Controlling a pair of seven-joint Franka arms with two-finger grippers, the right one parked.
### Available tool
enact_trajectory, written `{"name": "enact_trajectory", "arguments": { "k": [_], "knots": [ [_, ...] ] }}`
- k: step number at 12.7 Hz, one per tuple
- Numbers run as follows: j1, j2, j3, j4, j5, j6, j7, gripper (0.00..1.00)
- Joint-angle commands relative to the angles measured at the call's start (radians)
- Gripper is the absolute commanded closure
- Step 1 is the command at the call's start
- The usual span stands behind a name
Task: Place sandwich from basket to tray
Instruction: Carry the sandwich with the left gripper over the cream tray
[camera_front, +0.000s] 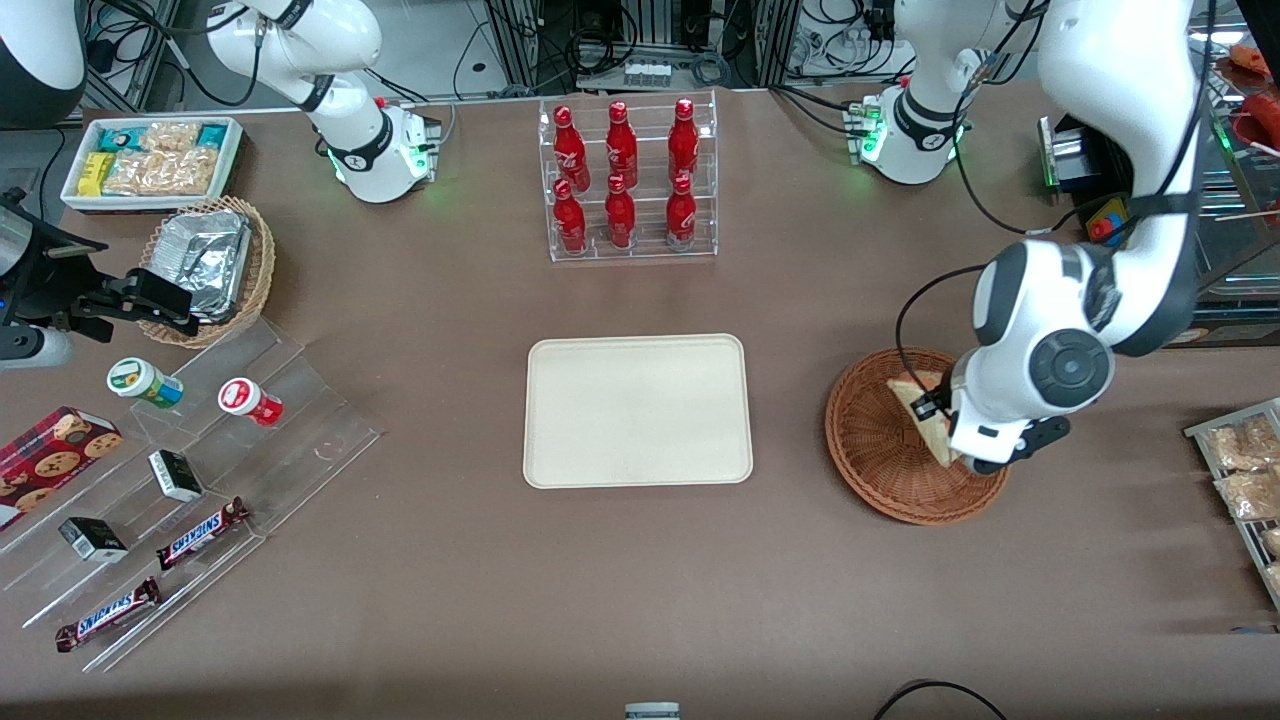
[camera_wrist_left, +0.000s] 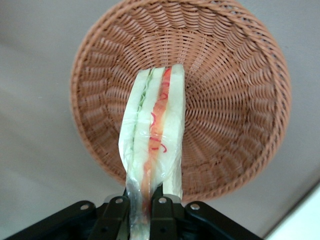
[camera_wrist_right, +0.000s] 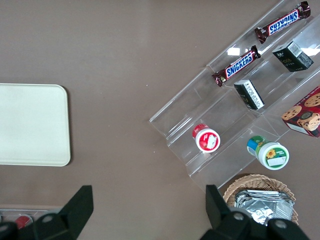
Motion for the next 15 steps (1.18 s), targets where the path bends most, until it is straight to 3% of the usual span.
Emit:
{"name": "enact_trajectory", "arguments": {
  "k": [1,4,8,15],
  "knots": [
    [-0.012,-0.015,-0.06,0.093,-0.004,-0.105,0.013,1.0],
    [-0.015,0.0,-0.137,0.14,-0.039,-0.098,-0.016,1.0],
    [-0.024,0.133,-0.272,0.255,-0.009,-0.095,-0.092,1.0],
    [-0.202,0.299,-0.275,0.328,0.103,0.011,-0.227,1.0]
  ]
}}
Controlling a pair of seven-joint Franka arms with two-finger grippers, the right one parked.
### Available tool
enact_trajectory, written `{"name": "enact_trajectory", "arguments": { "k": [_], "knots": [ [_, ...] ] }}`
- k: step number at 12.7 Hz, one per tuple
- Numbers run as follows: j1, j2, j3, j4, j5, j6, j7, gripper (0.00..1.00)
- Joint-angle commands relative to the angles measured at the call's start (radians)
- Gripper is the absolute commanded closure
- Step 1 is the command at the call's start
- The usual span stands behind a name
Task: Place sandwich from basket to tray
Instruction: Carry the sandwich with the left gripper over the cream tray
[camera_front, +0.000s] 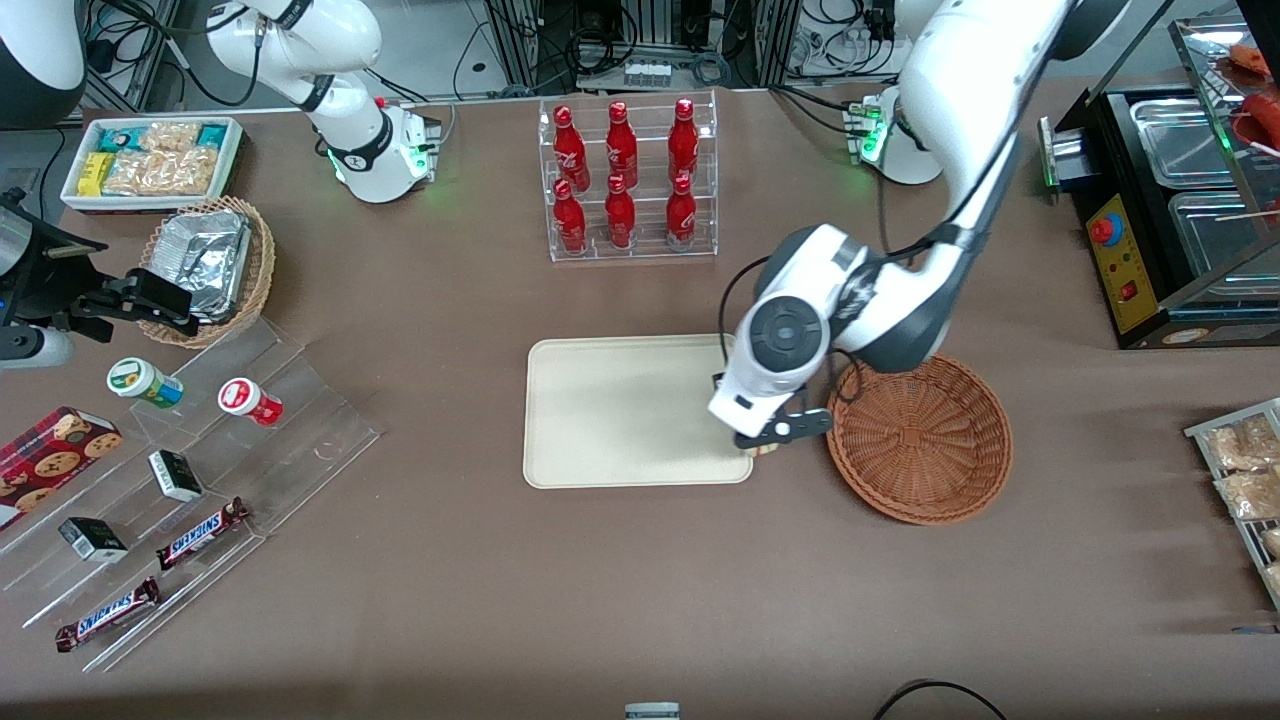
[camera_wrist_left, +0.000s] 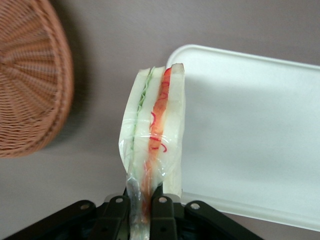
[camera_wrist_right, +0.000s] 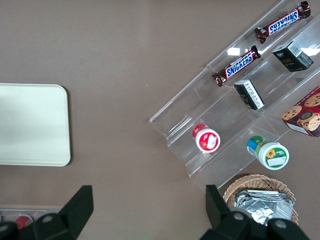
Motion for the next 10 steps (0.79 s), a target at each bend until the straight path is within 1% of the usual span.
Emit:
{"name": "enact_trajectory", "arguments": {
  "k": [1,6,10],
  "knots": [
    [-0.042,0.044,0.005,0.04,0.048,0.032,-0.048,1.0],
    [-0.105,0.099,0.006,0.054,0.051,0.136,-0.052,1.0],
    [-0.166,0.188,0.011,0.164,0.056,0.136,-0.081,1.0]
  ]
}}
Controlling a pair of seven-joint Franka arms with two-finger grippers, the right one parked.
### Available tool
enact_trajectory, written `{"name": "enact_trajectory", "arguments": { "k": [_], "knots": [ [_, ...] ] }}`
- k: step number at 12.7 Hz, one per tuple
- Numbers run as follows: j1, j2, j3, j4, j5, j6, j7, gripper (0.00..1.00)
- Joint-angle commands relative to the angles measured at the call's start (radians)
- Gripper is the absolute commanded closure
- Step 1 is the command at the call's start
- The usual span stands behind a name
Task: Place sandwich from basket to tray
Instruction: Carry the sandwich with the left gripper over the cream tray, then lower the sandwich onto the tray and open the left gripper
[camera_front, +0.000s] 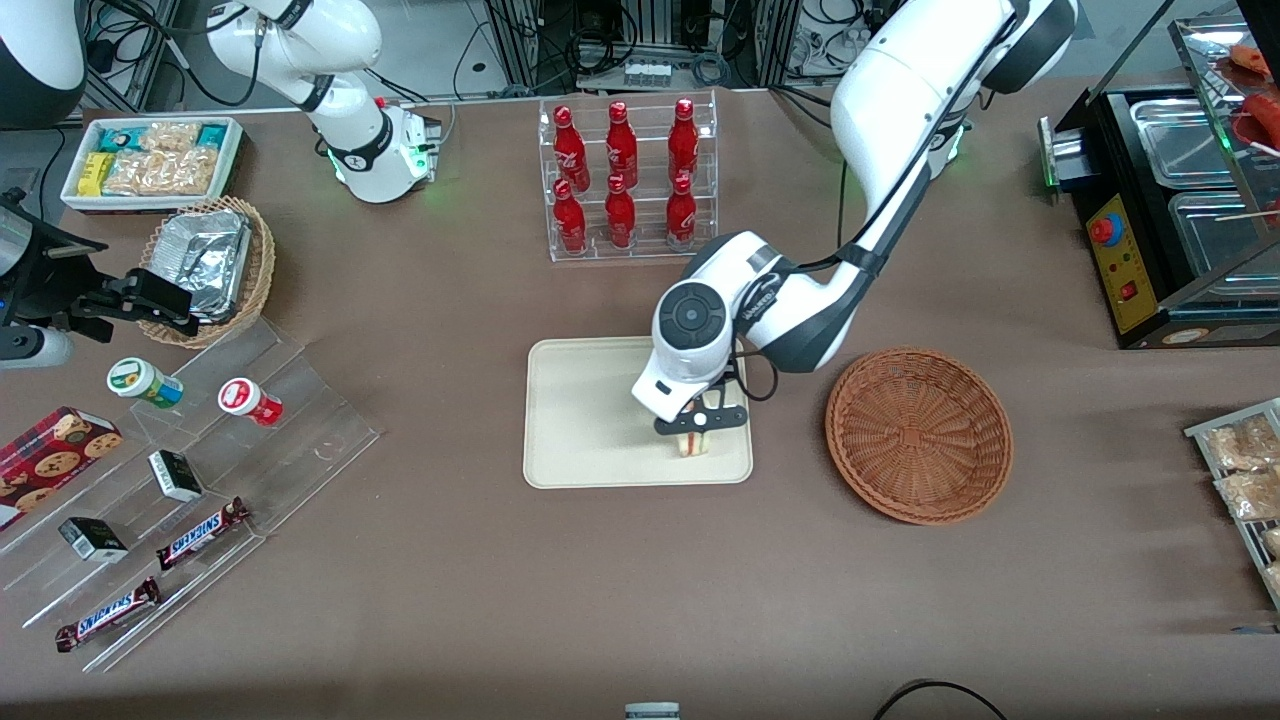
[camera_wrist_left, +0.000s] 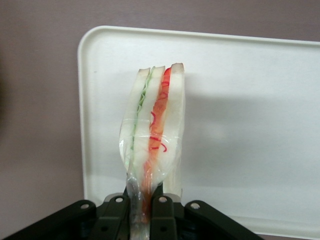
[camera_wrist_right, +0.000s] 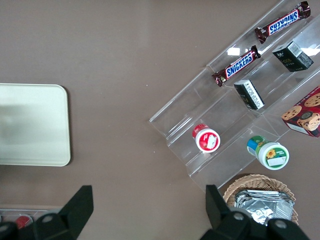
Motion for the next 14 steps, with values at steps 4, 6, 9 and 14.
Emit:
{"name": "enact_trajectory", "arguments": {
  "k": [4,6,9,14],
  "knots": [
    [-0.057,0.096,0.012,0.102,0.054,0.006,-0.042,1.0],
    [-0.076,0.108,0.015,0.103,0.06,0.006,-0.044,1.0],
    [-0.083,0.125,0.012,0.106,0.105,0.006,-0.051,1.0],
    [-0.079,0.119,0.012,0.106,0.1,0.006,-0.053,0.01]
  ]
}}
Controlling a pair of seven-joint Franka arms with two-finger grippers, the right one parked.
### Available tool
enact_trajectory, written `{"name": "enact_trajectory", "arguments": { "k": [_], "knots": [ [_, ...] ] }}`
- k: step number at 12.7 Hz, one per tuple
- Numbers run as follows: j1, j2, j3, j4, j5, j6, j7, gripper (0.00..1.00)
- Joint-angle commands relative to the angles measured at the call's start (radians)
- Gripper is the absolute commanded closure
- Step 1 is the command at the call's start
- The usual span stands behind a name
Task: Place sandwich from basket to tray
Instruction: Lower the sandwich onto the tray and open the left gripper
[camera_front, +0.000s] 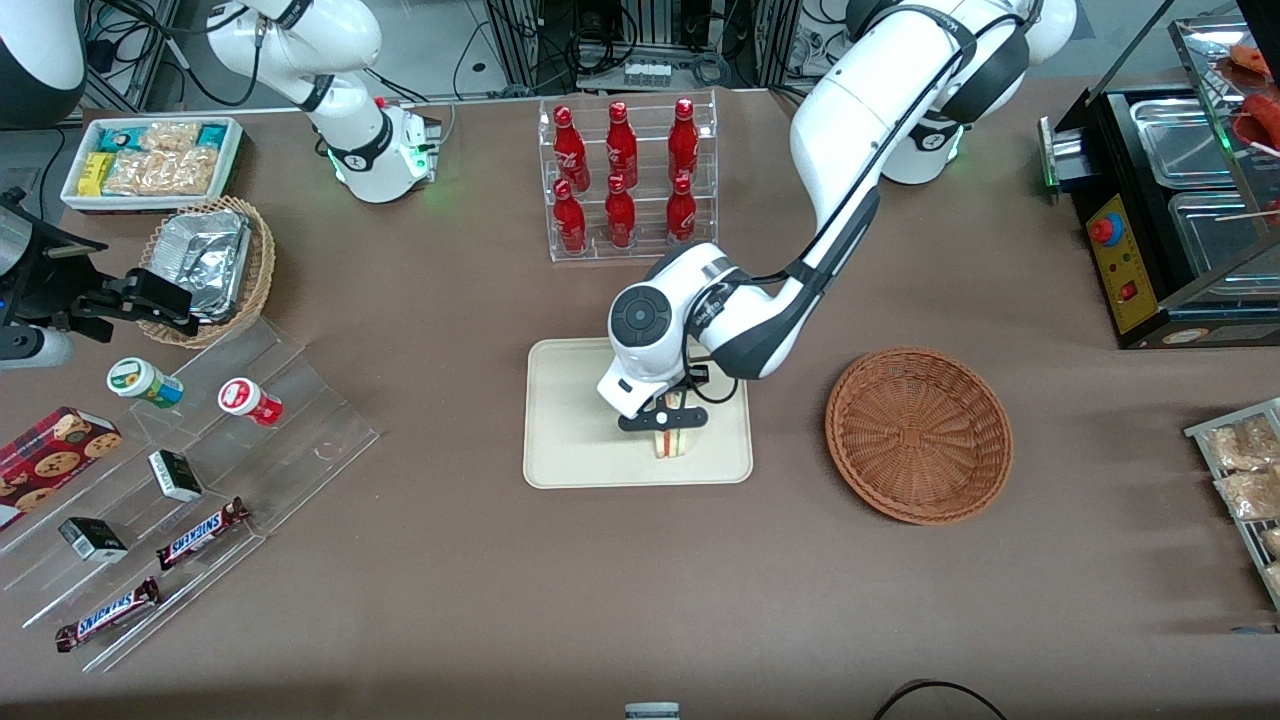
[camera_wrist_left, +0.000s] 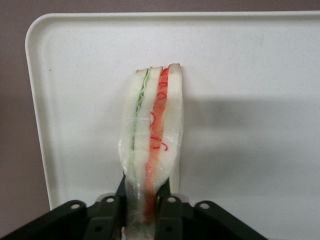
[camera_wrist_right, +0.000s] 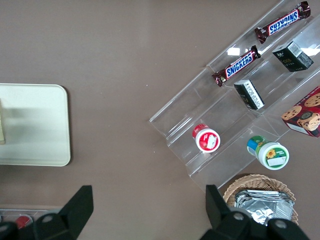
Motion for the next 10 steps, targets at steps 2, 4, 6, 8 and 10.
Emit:
{"name": "enact_trajectory", "arguments": {
  "k": [2,4,6,8,10],
  "knots": [
    [-0.002,0.003,0.008,0.033,0.007,-0.007,-0.027,0.01],
    [0.021,-0.041,0.008,0.034,-0.023,-0.025,-0.085,0.01],
    [0.055,-0.112,0.008,0.033,-0.056,-0.097,-0.105,0.01],
    [0.142,-0.201,0.005,0.031,-0.129,-0.149,-0.088,0.01],
    [0.205,-0.279,0.005,0.028,-0.18,-0.223,-0.052,0.01]
  ]
}}
